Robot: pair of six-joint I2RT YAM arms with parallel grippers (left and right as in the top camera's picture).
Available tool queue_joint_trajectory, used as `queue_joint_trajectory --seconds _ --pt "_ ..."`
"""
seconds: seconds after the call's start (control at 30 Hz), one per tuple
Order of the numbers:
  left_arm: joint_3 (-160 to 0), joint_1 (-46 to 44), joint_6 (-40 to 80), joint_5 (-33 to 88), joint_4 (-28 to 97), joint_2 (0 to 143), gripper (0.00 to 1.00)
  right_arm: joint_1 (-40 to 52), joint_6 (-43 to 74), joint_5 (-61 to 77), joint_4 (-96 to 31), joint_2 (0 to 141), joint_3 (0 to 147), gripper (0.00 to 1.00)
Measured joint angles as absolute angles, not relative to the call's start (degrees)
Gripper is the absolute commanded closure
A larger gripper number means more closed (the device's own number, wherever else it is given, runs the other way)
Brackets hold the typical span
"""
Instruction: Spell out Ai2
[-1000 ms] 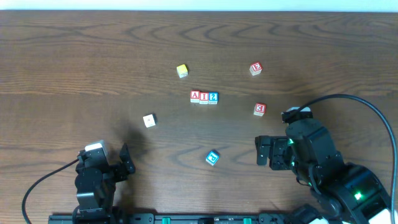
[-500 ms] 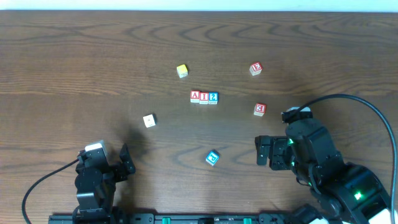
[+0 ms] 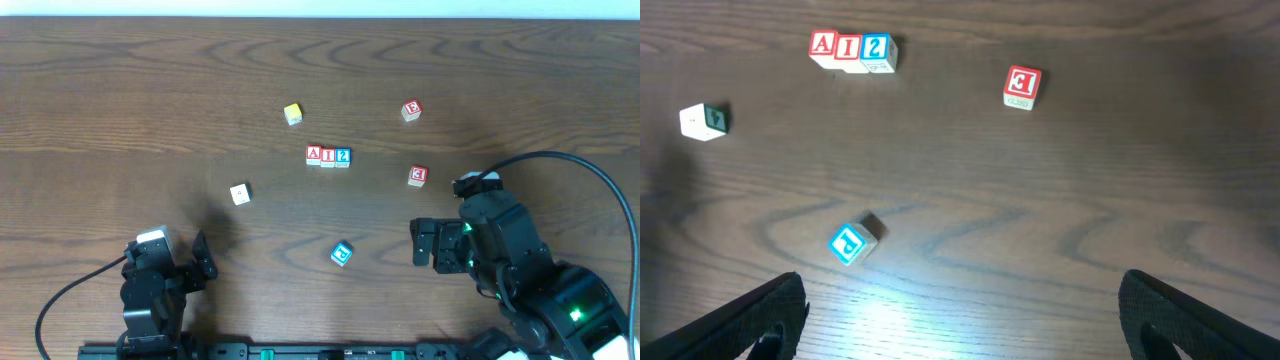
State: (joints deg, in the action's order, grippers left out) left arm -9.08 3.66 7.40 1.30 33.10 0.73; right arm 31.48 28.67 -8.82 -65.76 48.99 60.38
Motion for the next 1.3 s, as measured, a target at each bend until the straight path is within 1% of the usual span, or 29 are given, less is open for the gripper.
queue_joint_trajectory --seconds 0.17,0.3,0.47,0.63,0.8,1.0,1.3 --pt "-9.1 3.6 7.4 1.3 33.1 0.7 0.05 30.4 24.1 -10.8 -64.0 48.4 60.2 0.01" --pt "-9.1 3.6 7.4 1.3 33.1 0.7 0.05 23.1 18.7 -10.5 -55.5 44.6 57.6 0.01" --pt "-9.1 3.6 7.4 1.3 33.1 0.7 0.05 11.9 10.0 -5.0 -44.6 34.0 45.0 0.01" --pt "-9.1 3.7 7.4 1.3 33.1 0.7 0.05 7.3 6.3 -1.8 -38.4 23.6 31.7 0.01" --pt "-9.1 3.6 7.2 1.3 33.1 0.6 0.05 6.7 5.2 -0.8 -37.3 14.0 22.2 0.01" --pt "-9.1 3.7 7.2 1.3 33.1 0.6 0.05 6.7 4.9 0.8 -38.7 4.6 15.0 0.01" --pt "-9.1 3.6 7.2 1.3 33.1 0.6 0.05 6.7 4.8 1.5 -45.2 0.9 11.6 0.01"
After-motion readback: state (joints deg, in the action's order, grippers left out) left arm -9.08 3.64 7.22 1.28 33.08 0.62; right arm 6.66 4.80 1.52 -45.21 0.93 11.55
